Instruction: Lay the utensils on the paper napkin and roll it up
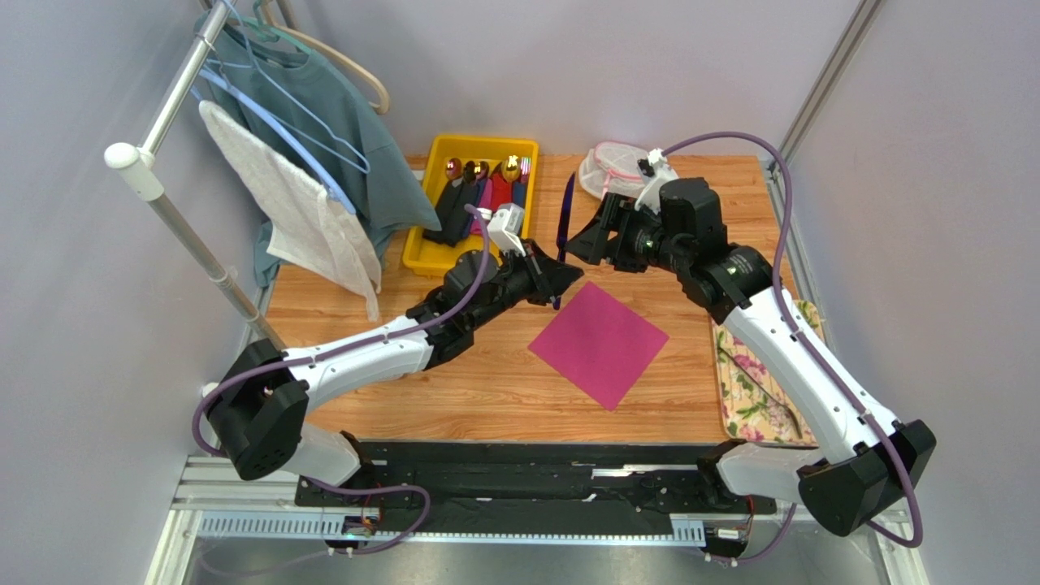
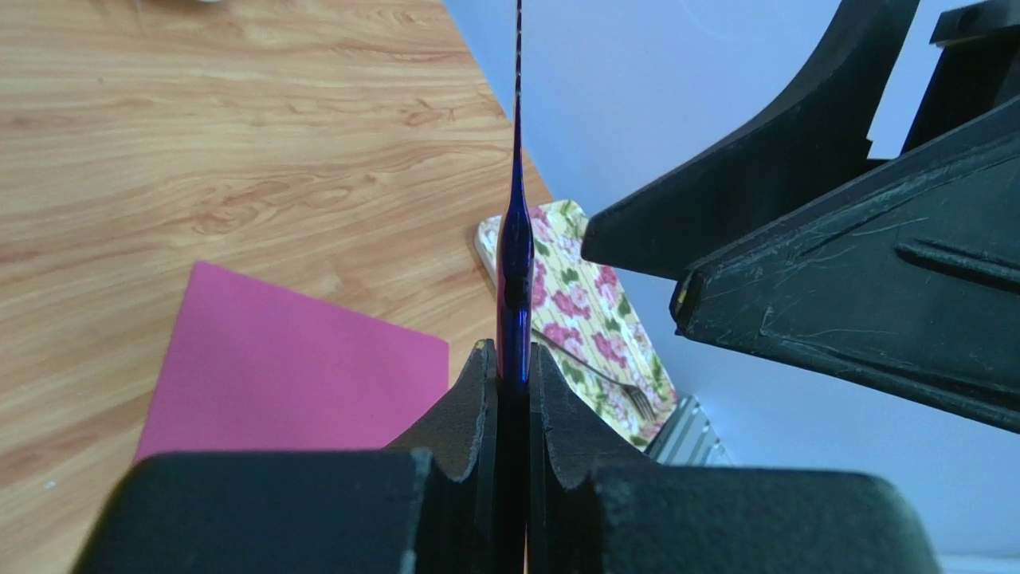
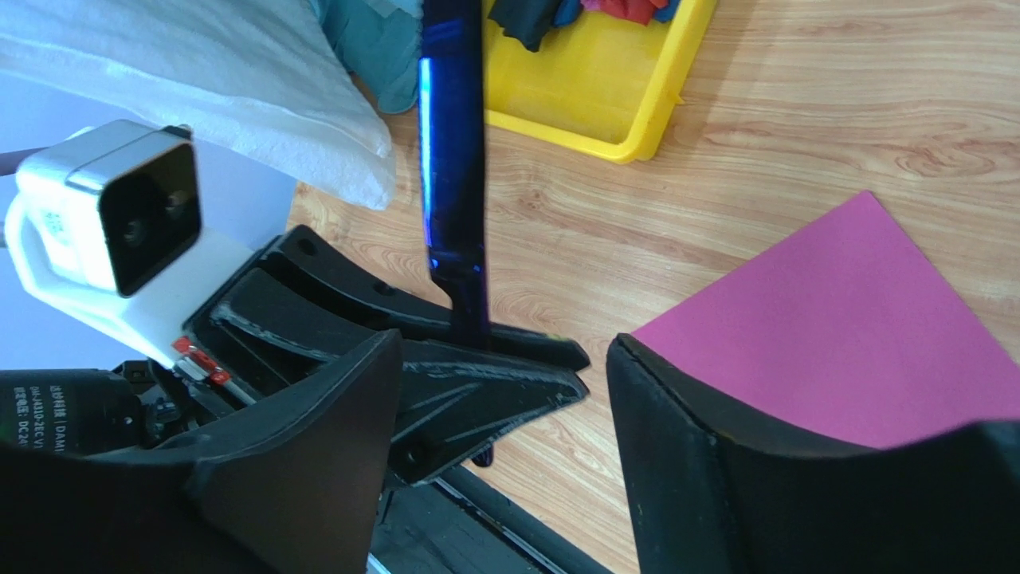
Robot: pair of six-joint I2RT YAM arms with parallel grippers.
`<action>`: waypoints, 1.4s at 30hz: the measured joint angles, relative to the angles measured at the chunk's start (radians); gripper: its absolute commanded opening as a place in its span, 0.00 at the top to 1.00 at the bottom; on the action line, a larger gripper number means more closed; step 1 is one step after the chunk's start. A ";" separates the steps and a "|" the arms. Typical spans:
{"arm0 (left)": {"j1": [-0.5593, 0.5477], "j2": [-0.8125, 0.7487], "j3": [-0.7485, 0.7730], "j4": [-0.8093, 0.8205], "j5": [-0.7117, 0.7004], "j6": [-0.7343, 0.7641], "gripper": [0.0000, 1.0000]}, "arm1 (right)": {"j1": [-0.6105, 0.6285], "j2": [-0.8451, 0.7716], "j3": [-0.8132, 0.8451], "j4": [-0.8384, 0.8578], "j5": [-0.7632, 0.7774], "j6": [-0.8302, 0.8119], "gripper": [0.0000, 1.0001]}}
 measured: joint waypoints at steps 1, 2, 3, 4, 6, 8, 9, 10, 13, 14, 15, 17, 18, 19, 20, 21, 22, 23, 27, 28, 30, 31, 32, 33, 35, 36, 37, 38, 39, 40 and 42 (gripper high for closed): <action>-0.004 0.000 -0.002 0.000 0.003 -0.006 1.00 | 0.005 0.000 0.000 0.005 0.000 -0.001 0.38; -0.005 0.000 -0.002 0.000 0.008 -0.012 1.00 | 0.008 0.001 0.000 0.011 0.001 -0.001 0.39; -0.006 0.000 -0.002 0.000 0.011 -0.016 1.00 | 0.010 0.002 0.000 0.014 0.001 -0.002 0.40; -0.010 0.000 -0.002 0.001 0.014 -0.021 1.00 | 0.013 0.003 0.000 0.014 0.003 -0.003 0.40; -0.015 0.000 -0.004 0.003 0.016 -0.026 1.00 | 0.019 0.006 0.000 0.015 0.010 -0.004 0.45; -0.020 0.000 -0.010 0.005 0.018 -0.026 1.00 | 0.024 0.011 0.000 0.017 0.016 -0.004 0.47; -0.023 0.000 -0.015 0.005 0.018 -0.026 1.00 | 0.028 0.014 0.000 0.018 0.019 -0.001 0.49; -0.025 0.000 -0.019 0.005 0.019 -0.026 1.00 | 0.029 0.017 0.000 0.018 0.019 0.000 0.49; -0.032 0.000 -0.026 0.005 0.019 -0.026 1.00 | 0.037 0.029 0.004 0.018 0.022 0.003 0.51; -0.034 0.000 -0.027 0.005 0.019 -0.026 1.00 | 0.040 0.033 0.006 0.018 0.026 0.003 0.52; -0.036 0.000 -0.027 0.005 0.019 -0.026 1.00 | 0.043 0.037 0.008 0.018 0.027 0.003 0.52; -0.038 -0.001 -0.028 0.005 0.019 -0.026 1.00 | 0.048 0.042 0.010 0.018 0.030 0.004 0.52; -0.038 -0.002 -0.029 0.005 0.019 -0.026 1.00 | 0.051 0.044 0.010 0.018 0.032 0.004 0.53; -0.038 -0.002 -0.029 0.005 0.019 -0.026 1.00 | 0.055 0.046 0.011 0.018 0.035 0.004 0.54; -0.038 -0.003 -0.030 0.005 0.019 -0.026 1.00 | 0.059 0.049 0.012 0.018 0.038 0.005 0.56; -0.038 -0.003 -0.030 0.005 0.019 -0.026 1.00 | 0.063 0.051 0.012 0.018 0.041 0.007 0.58; -0.038 -0.003 -0.030 0.005 0.018 -0.026 1.00 | 0.066 0.054 0.012 0.018 0.044 0.009 0.59; -0.038 -0.003 -0.030 0.005 0.018 -0.026 1.00 | 0.068 0.056 0.013 0.018 0.045 0.011 0.61; -0.038 -0.004 -0.030 0.005 0.018 -0.026 1.00 | 0.071 0.066 0.013 0.017 0.058 0.018 0.68; -0.038 -0.004 -0.030 0.005 0.018 -0.026 1.00 | 0.071 0.066 0.013 0.018 0.060 0.021 0.70; -0.038 -0.004 -0.030 0.004 0.018 -0.026 1.00 | 0.073 0.066 0.013 0.018 0.062 0.025 0.75; -0.038 -0.004 -0.031 0.003 0.018 -0.026 1.00 | 0.074 0.066 0.013 0.018 0.063 0.027 0.77; -0.038 -0.004 -0.031 0.003 0.018 -0.026 1.00 | 0.075 0.066 0.013 0.018 0.064 0.031 0.81; -0.038 -0.004 -0.031 0.003 0.018 -0.026 1.00 | 0.075 0.066 0.013 0.018 0.064 0.032 0.83; -0.038 -0.004 -0.031 0.003 0.018 -0.026 1.00 | 0.075 0.066 0.013 0.018 0.065 0.039 0.96; -0.038 -0.004 -0.031 0.003 0.018 -0.026 1.00 | 0.075 0.066 0.013 0.018 0.065 0.039 1.00; -0.038 -0.004 -0.031 0.002 0.018 -0.026 0.97 | 0.075 0.068 0.013 0.018 0.064 0.040 1.00; -0.038 -0.004 -0.031 0.000 0.018 -0.026 0.85 | 0.075 0.069 0.013 0.018 0.065 0.041 1.00; -0.038 -0.004 -0.031 -0.003 0.018 -0.026 0.79 | 0.075 0.070 0.013 0.018 0.065 0.041 1.00; -0.038 -0.004 -0.031 -0.006 0.017 -0.026 0.76 | 0.075 0.072 0.013 0.017 0.064 0.041 1.00; -0.038 -0.004 -0.031 -0.011 0.014 -0.026 0.64 | 0.075 0.076 0.013 0.016 0.066 0.042 1.00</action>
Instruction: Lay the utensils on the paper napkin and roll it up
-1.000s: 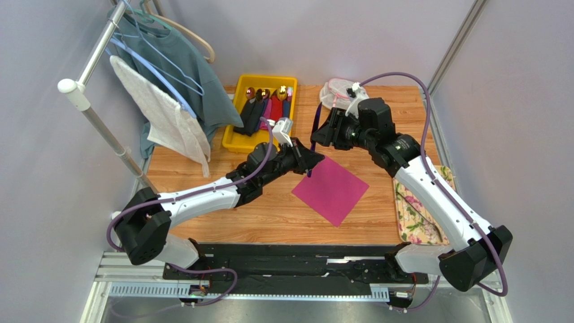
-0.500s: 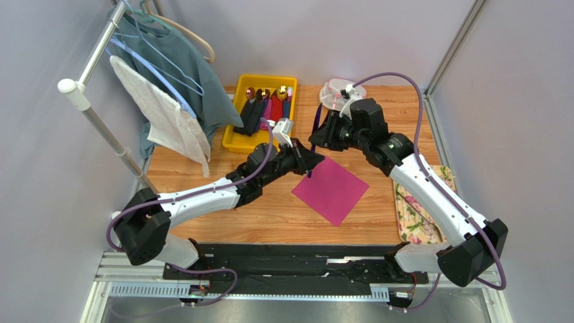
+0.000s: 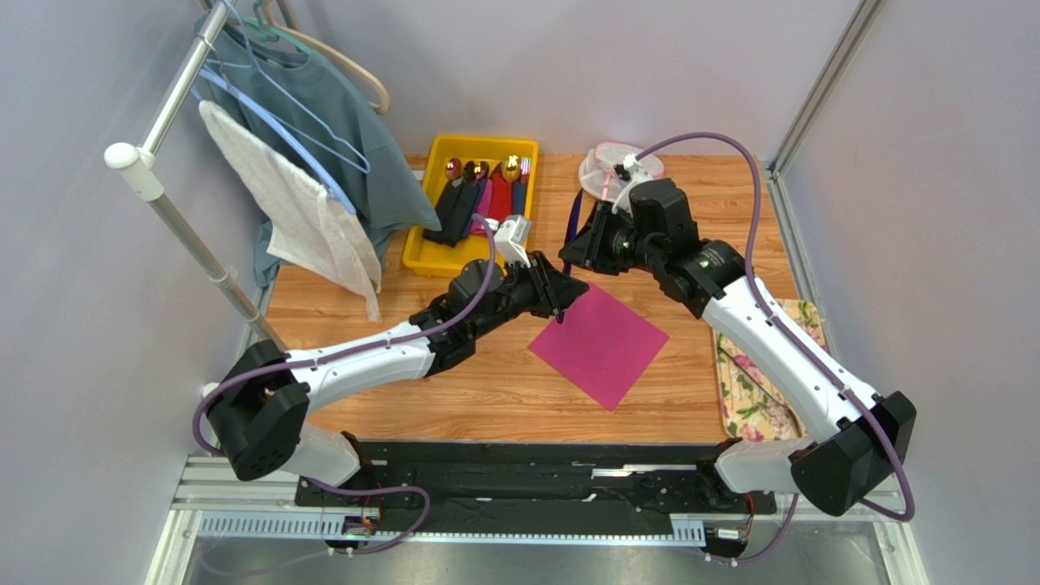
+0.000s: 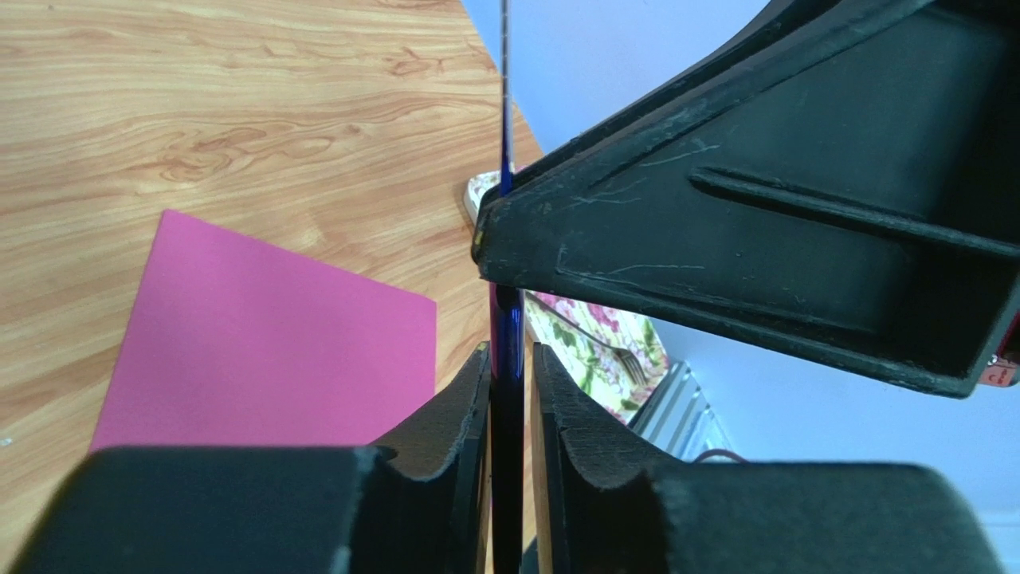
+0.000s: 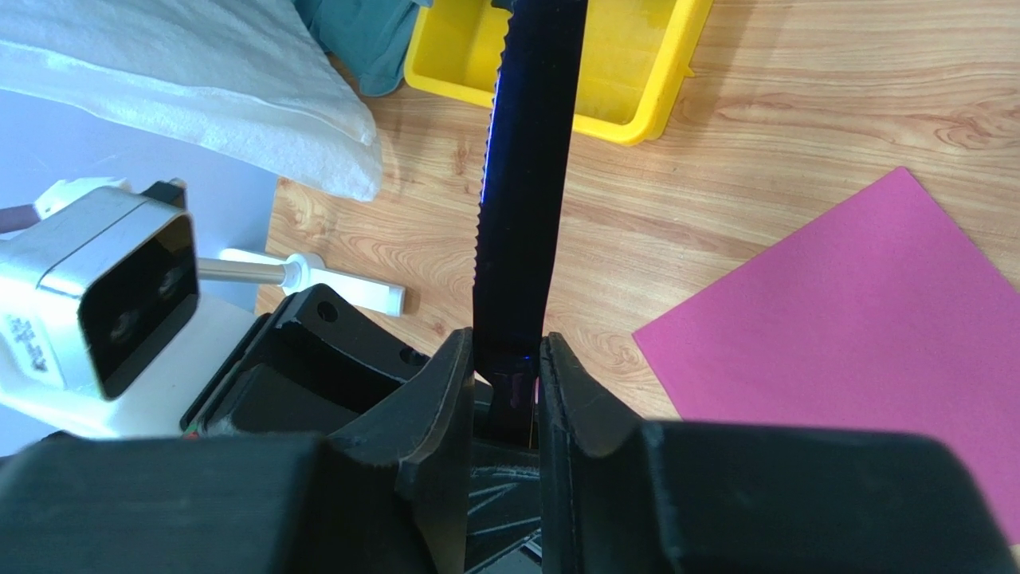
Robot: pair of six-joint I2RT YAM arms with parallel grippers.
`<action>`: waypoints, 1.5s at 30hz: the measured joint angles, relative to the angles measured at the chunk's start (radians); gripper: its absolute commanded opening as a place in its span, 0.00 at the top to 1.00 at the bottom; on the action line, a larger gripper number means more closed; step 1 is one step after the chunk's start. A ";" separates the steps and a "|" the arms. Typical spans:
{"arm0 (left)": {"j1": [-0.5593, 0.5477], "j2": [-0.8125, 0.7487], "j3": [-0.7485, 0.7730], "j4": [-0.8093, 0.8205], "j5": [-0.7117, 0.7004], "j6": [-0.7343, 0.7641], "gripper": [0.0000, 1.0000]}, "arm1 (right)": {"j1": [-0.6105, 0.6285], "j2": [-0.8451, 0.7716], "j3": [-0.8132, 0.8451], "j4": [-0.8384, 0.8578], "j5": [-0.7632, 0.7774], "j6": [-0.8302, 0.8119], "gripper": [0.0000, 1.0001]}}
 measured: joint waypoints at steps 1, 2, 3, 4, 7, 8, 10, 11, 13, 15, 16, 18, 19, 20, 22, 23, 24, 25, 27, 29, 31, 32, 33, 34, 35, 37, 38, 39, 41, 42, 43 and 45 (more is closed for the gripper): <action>0.000 0.000 0.000 0.000 -0.002 0.004 0.60 | -0.001 0.003 0.000 -0.002 0.003 0.000 1.00; -0.001 0.000 0.000 0.000 -0.004 0.008 0.58 | -0.003 0.005 0.000 -0.006 0.010 -0.001 1.00; -0.001 -0.002 0.000 0.000 -0.005 0.011 0.57 | -0.008 0.007 0.000 -0.010 0.013 -0.002 1.00; -0.001 -0.005 -0.002 -0.001 -0.005 0.018 0.57 | -0.017 0.009 0.000 -0.018 0.017 -0.004 1.00; 0.004 -0.040 -0.024 -0.017 -0.006 0.043 0.53 | -0.062 0.009 0.000 -0.036 0.021 -0.013 1.00; 0.011 -0.058 -0.033 -0.032 -0.004 0.056 0.52 | -0.078 0.009 0.000 -0.039 0.023 -0.017 1.00; 0.027 -0.090 -0.042 -0.069 0.006 0.083 0.51 | -0.113 0.008 -0.001 -0.047 0.024 -0.029 1.00; 0.037 -0.103 -0.042 -0.093 0.016 0.097 0.51 | -0.132 0.005 -0.006 -0.051 0.024 -0.038 1.00; 0.063 -0.122 -0.042 -0.129 0.034 0.119 0.53 | -0.159 -0.008 -0.028 -0.066 0.023 -0.058 1.00; 0.089 -0.129 -0.044 -0.163 0.058 0.137 0.53 | -0.173 -0.031 -0.074 -0.077 0.020 -0.074 1.00; 0.100 -0.129 -0.045 -0.182 0.066 0.143 0.54 | -0.173 -0.049 -0.111 -0.086 0.015 -0.080 1.00; 0.121 -0.129 -0.050 -0.234 0.080 0.155 0.55 | -0.172 -0.072 -0.180 -0.100 0.005 -0.085 1.00; 0.129 -0.128 -0.051 -0.256 0.084 0.162 0.55 | -0.167 -0.076 -0.215 -0.109 0.001 -0.090 1.00; 0.137 -0.127 -0.050 -0.279 0.088 0.170 0.55 | -0.163 -0.074 -0.242 -0.115 0.001 -0.096 1.00; 0.149 -0.120 -0.043 -0.325 0.105 0.186 0.52 | -0.149 -0.056 -0.294 -0.115 0.003 -0.116 1.00; 0.158 -0.108 -0.026 -0.362 0.120 0.194 0.50 | -0.143 -0.037 -0.306 -0.114 0.003 -0.127 1.00; 0.166 -0.093 -0.005 -0.391 0.140 0.204 0.48 | -0.136 -0.013 -0.310 -0.113 0.003 -0.139 1.00; 0.176 -0.074 0.029 -0.437 0.167 0.215 0.45 | -0.129 0.020 -0.309 -0.106 0.001 -0.152 1.00; 0.201 -0.024 0.108 -0.520 0.230 0.238 0.43 | -0.119 0.095 -0.298 -0.095 -0.001 -0.180 1.00; 0.234 0.020 0.183 -0.602 0.293 0.255 0.41 | -0.114 0.169 -0.266 -0.098 -0.004 -0.211 1.00; 0.282 0.054 0.241 -0.673 0.361 0.269 0.39 | -0.112 0.233 -0.228 -0.105 -0.006 -0.233 1.00; 0.309 0.065 0.259 -0.705 0.397 0.276 0.38 | -0.112 0.266 -0.206 -0.108 -0.008 -0.246 1.00; 0.332 0.069 0.268 -0.728 0.420 0.283 0.37 | -0.112 0.292 -0.190 -0.110 -0.010 -0.255 1.00; 0.354 0.070 0.272 -0.754 0.443 0.290 0.35 | -0.111 0.309 -0.182 -0.113 -0.013 -0.261 1.00; 0.372 0.069 0.274 -0.777 0.458 0.296 0.33 | -0.111 0.323 -0.174 -0.121 -0.014 -0.267 1.00; 0.401 0.069 0.279 -0.820 0.482 0.317 0.32 | -0.108 0.354 -0.157 -0.135 -0.019 -0.275 1.00; 0.404 0.068 0.280 -0.834 0.490 0.323 0.32 | -0.107 0.372 -0.147 -0.141 -0.020 -0.276 1.00; 0.404 0.066 0.281 -0.851 0.502 0.330 0.32 | -0.106 0.393 -0.138 -0.143 -0.023 -0.277 1.00; 0.400 0.060 0.282 -0.874 0.515 0.340 0.31 | -0.105 0.424 -0.127 -0.145 -0.024 -0.279 1.00; 0.400 0.056 0.283 -0.885 0.520 0.346 0.31 | -0.105 0.439 -0.117 -0.149 -0.025 -0.280 1.00; 0.399 0.052 0.284 -0.895 0.524 0.351 0.31 | -0.105 0.455 -0.109 -0.150 -0.025 -0.282 1.00; 0.399 0.042 0.289 -0.912 0.528 0.364 0.31 | -0.105 0.490 -0.085 -0.151 -0.025 -0.283 1.00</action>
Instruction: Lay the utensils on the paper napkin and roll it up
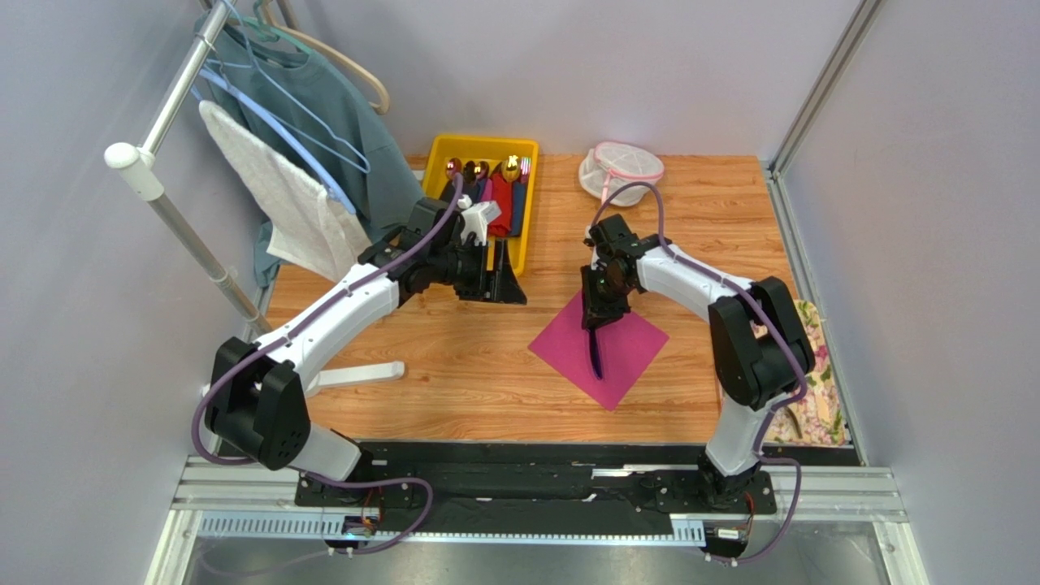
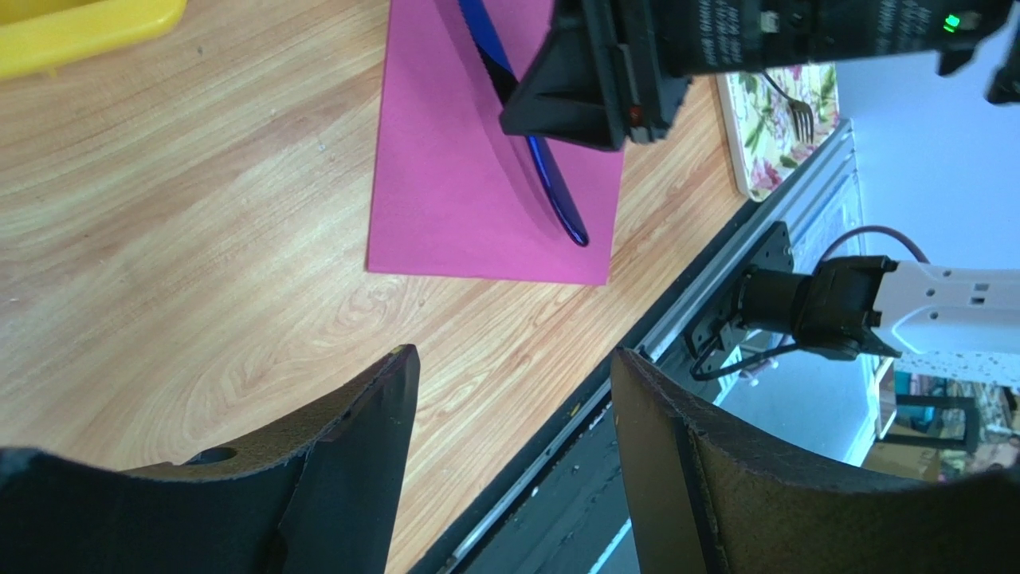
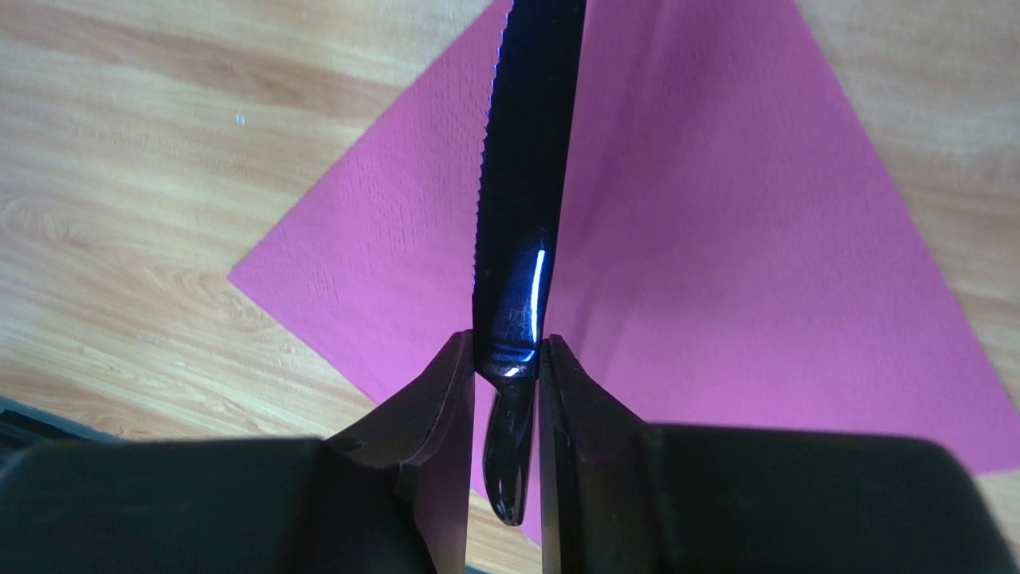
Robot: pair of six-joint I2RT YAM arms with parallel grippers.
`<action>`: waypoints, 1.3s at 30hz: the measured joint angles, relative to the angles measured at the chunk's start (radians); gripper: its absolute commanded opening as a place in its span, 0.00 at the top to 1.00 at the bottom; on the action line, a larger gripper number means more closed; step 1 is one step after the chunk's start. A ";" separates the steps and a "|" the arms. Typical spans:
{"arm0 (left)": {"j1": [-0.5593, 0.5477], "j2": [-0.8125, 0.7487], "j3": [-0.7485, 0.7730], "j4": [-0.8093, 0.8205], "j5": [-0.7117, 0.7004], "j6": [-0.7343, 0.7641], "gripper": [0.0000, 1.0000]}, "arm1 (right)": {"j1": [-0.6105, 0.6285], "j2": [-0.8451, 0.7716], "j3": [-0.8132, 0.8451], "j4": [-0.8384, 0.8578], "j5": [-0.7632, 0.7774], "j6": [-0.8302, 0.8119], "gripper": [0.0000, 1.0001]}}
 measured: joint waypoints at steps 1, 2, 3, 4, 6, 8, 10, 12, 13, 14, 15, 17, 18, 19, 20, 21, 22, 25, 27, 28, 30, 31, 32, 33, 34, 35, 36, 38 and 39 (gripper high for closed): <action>0.000 -0.005 0.004 -0.008 0.000 0.007 0.31 | 0.000 0.016 0.011 0.002 0.000 0.000 1.00; 0.000 -0.011 0.008 -0.014 0.000 0.014 0.31 | 0.000 0.035 0.025 0.003 0.000 0.000 1.00; 0.001 -0.014 0.011 -0.023 0.000 0.020 0.31 | 0.000 0.051 0.037 0.004 0.000 0.000 1.00; 0.001 -0.018 0.018 -0.033 0.000 0.028 0.31 | -0.001 0.071 0.049 0.007 0.000 0.001 1.00; 0.002 -0.024 0.029 -0.047 0.000 0.045 0.31 | -0.006 0.105 0.068 0.011 0.000 0.002 1.00; 0.002 -0.029 0.037 -0.058 -0.001 0.060 0.31 | -0.011 0.134 0.084 0.013 0.001 0.005 1.00; 0.003 -0.034 0.046 -0.069 -0.005 0.074 0.31 | -0.022 0.154 0.108 0.006 -0.004 0.010 1.00; 0.008 -0.037 0.055 -0.080 -0.006 0.086 0.31 | -0.034 0.172 0.130 0.005 -0.008 0.015 1.00; 0.011 -0.039 0.056 -0.083 -0.007 0.092 0.31 | -0.042 0.184 0.148 0.003 -0.012 0.016 1.00; 0.015 -0.041 0.057 -0.087 -0.008 0.097 0.31 | -0.051 0.198 0.168 0.005 -0.014 0.017 1.00; 0.018 -0.042 0.057 -0.092 -0.009 0.101 0.31 | -0.060 0.206 0.181 0.007 -0.014 0.016 1.00; 0.024 -0.042 0.058 -0.096 -0.010 0.109 0.31 | -0.076 0.229 0.214 0.011 -0.014 0.016 1.00; 0.027 -0.042 0.058 -0.100 -0.010 0.113 0.31 | -0.082 0.237 0.229 0.011 -0.014 0.015 1.00; 0.029 -0.042 0.058 -0.104 -0.011 0.117 0.31 | -0.087 0.248 0.245 0.011 -0.014 0.012 1.00; 0.030 -0.042 0.060 -0.109 -0.011 0.120 0.31 | -0.090 0.256 0.259 0.011 -0.012 0.010 1.00; 0.030 -0.042 0.062 -0.113 -0.012 0.122 0.31 | -0.095 0.264 0.275 0.010 -0.010 0.008 1.00; 0.030 -0.042 0.067 -0.115 -0.012 0.124 0.31 | -0.097 0.267 0.285 0.009 -0.009 0.008 1.00; 0.030 -0.042 0.084 -0.115 -0.011 0.129 0.31 | -0.103 0.269 0.331 -0.016 -0.010 0.007 1.00; 0.030 -0.042 0.093 -0.114 -0.011 0.133 0.31 | -0.103 0.269 0.360 -0.027 -0.010 0.003 1.00; 0.031 -0.042 0.098 -0.114 -0.011 0.134 0.31 | -0.103 0.268 0.375 -0.036 -0.010 -0.001 1.00; 0.031 -0.042 0.105 -0.114 -0.011 0.135 0.31 | -0.103 0.267 0.394 -0.056 -0.006 -0.011 1.00; 0.032 -0.042 0.106 -0.113 -0.011 0.135 0.31 | -0.103 0.267 0.401 -0.069 -0.006 -0.017 1.00; 0.032 -0.041 0.108 -0.114 -0.011 0.134 0.31 | -0.103 0.267 0.404 -0.079 -0.005 -0.021 1.00; 0.032 -0.040 0.109 -0.114 -0.011 0.134 0.31 | -0.103 0.267 0.407 -0.095 -0.004 -0.026 1.00; 0.032 -0.039 0.110 -0.114 -0.011 0.134 0.31 | -0.103 0.267 0.408 -0.111 -0.002 -0.031 1.00; 0.032 -0.037 0.111 -0.114 -0.012 0.134 0.31 | -0.103 0.267 0.408 -0.124 0.002 -0.037 1.00; 0.032 -0.036 0.111 -0.114 -0.012 0.133 0.31 | -0.103 0.267 0.408 -0.138 0.005 -0.042 1.00; 0.032 -0.034 0.112 -0.114 -0.012 0.130 0.31 | -0.105 0.267 0.408 -0.159 0.008 -0.049 1.00; 0.032 -0.034 0.112 -0.114 -0.013 0.129 0.31 | -0.106 0.267 0.408 -0.166 0.009 -0.051 1.00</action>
